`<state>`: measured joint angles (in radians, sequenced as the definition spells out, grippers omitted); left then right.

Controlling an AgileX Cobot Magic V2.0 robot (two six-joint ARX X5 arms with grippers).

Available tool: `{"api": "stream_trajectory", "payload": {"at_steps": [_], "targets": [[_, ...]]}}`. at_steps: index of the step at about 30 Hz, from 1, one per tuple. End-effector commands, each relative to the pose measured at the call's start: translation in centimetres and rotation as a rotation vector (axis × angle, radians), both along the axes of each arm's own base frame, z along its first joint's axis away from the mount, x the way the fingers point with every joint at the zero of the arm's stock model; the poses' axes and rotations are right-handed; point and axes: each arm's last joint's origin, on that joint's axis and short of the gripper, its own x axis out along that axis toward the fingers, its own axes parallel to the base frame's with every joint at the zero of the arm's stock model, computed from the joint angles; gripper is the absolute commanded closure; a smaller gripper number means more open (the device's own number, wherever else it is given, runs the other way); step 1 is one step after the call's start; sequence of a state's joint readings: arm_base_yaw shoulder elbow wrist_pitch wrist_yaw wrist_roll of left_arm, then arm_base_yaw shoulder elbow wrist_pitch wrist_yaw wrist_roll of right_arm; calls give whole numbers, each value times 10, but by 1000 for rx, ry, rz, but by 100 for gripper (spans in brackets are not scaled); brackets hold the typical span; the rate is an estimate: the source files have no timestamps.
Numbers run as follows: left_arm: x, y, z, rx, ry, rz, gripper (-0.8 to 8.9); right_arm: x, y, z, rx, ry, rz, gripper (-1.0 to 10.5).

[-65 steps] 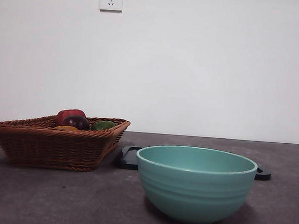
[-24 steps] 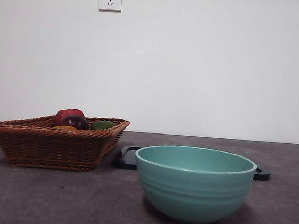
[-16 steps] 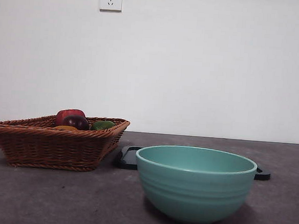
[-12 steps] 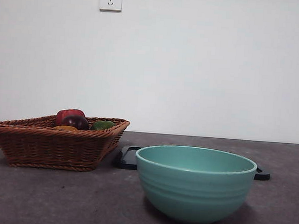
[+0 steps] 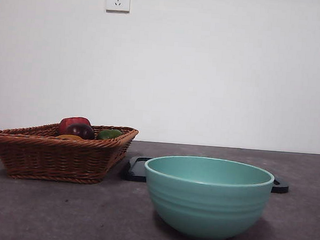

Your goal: Pick up the wifruite, put it on the bowl, pick up the plate, put it on desk

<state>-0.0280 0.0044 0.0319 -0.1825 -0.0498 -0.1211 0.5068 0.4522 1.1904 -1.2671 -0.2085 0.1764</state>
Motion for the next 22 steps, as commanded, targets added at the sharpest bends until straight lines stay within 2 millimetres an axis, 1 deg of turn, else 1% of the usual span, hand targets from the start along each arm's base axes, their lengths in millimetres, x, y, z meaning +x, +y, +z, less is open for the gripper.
{"api": "stream_trajectory", "payload": {"at_steps": [1, 3, 5, 8, 11, 16, 19, 22], "targets": [[1, 0, -7, 9, 24, 8, 786, 5, 1, -1, -122, -155, -13, 924], [1, 0, -7, 9, 24, 8, 786, 14, 3, -11, -182, -267, -60, 924], [1, 0, -7, 9, 24, 8, 786, 28, 4, -30, -217, -366, -152, 924], [1, 0, -7, 9, 24, 8, 786, 48, 2, -65, -187, -436, -289, 924], [1, 0, -7, 9, 24, 8, 786, 64, 0, -101, -181, -504, -359, 924], [1, 0, -7, 9, 24, 8, 786, 81, -1, -154, -160, -615, -404, 924], [1, 0, -7, 9, 24, 8, 786, 87, -1, -179, -127, -625, -421, 924], [1, 0, -7, 9, 24, 8, 786, 91, -2, -199, -130, -607, -455, 924]]}}
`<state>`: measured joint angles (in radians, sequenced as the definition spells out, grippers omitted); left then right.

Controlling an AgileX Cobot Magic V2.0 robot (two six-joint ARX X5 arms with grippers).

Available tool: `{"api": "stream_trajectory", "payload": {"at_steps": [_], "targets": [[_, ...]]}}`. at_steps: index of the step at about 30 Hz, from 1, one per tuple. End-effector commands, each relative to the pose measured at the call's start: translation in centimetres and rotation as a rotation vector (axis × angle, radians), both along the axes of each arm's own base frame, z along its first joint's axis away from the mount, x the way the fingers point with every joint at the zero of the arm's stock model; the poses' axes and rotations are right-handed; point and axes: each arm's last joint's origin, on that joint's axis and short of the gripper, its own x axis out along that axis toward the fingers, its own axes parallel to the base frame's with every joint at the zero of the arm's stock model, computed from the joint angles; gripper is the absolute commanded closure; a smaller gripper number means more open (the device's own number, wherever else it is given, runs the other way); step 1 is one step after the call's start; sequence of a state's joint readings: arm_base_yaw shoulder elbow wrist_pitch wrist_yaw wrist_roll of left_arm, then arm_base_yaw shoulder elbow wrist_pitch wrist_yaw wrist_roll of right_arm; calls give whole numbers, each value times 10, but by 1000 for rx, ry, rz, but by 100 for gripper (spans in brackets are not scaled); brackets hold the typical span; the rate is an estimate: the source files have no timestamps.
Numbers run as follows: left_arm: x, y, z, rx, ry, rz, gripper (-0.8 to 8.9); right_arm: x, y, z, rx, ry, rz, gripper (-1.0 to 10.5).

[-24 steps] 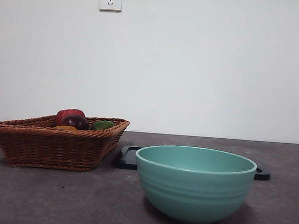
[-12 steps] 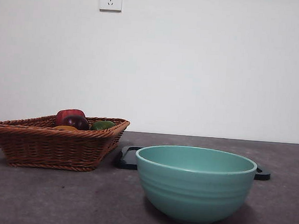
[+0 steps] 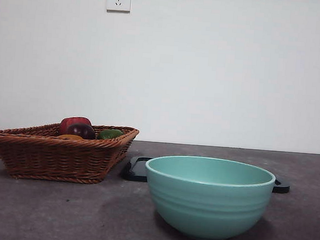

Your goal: Pick up the wifruite, put it on the bowl, pick up the plate, put it on desk

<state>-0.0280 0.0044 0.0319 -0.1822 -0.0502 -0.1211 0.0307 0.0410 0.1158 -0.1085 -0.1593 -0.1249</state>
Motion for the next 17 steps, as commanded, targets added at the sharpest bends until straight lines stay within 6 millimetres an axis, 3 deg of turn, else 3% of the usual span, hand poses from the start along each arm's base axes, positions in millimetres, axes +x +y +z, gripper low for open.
{"api": "stream_trajectory", "payload": {"at_steps": [1, 5, 17], "targets": [[1, 0, -7, 9, 25, 8, 786, 2, -2, -14, 34, 5, -47, 924], [1, 0, -7, 9, 24, 8, 786, 5, -6, -29, 85, 40, -161, 924], [1, 0, -7, 9, 24, 8, 786, 4, -11, -40, 105, 148, -257, 924]]}}
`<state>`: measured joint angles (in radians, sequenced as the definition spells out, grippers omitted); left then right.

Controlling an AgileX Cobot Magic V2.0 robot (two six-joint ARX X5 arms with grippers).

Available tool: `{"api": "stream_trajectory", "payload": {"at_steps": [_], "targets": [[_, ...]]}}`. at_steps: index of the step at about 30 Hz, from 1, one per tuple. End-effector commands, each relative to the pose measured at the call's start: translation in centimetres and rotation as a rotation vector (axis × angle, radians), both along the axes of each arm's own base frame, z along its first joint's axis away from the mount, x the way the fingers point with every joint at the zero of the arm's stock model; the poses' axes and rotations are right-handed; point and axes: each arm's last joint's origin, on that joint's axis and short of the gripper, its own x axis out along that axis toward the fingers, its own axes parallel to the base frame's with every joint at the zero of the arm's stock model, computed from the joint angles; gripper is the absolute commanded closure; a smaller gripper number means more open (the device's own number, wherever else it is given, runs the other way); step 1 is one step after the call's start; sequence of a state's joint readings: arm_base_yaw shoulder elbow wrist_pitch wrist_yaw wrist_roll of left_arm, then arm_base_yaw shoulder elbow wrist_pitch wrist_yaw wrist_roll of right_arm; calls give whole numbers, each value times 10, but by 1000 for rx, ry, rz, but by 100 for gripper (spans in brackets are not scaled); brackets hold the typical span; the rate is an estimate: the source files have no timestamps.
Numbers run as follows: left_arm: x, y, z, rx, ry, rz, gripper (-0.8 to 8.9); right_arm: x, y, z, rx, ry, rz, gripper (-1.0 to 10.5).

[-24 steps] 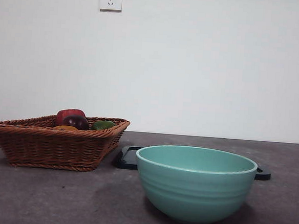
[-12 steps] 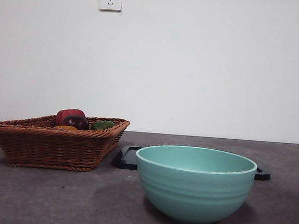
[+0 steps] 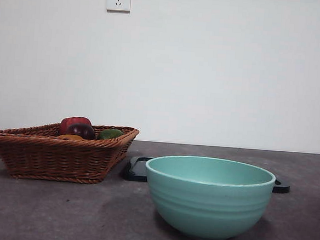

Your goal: Pick up the wifruite, put it on the bowl, pick up the plate, put it on desk

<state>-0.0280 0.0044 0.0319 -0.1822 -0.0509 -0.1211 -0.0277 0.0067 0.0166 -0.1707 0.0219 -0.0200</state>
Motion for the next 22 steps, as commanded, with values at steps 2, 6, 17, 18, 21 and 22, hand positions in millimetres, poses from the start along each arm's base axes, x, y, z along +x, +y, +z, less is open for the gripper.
{"api": "stream_trajectory", "payload": {"at_steps": [2, 6, 17, 18, 21, 22], "targets": [[1, 0, -7, 8, 24, 7, 786, 0, -1, -3, 21, 12, -6, 924], [1, 0, -7, 8, 24, 7, 786, 0, 0, -3, 19, 13, 7, 924], [1, 0, -7, 8, 24, 7, 786, 0, 0, 0, 14, -14, 9, 924], [1, 0, -7, 8, 24, 7, 786, 0, 0, 0, 14, -14, 9, 924], [1, 0, -7, 8, 24, 7, 786, 0, 0, 0, 14, -14, 9, 924], [1, 0, -7, 8, 24, 7, 786, 0, 0, 0, 14, -14, 9, 924]]}}
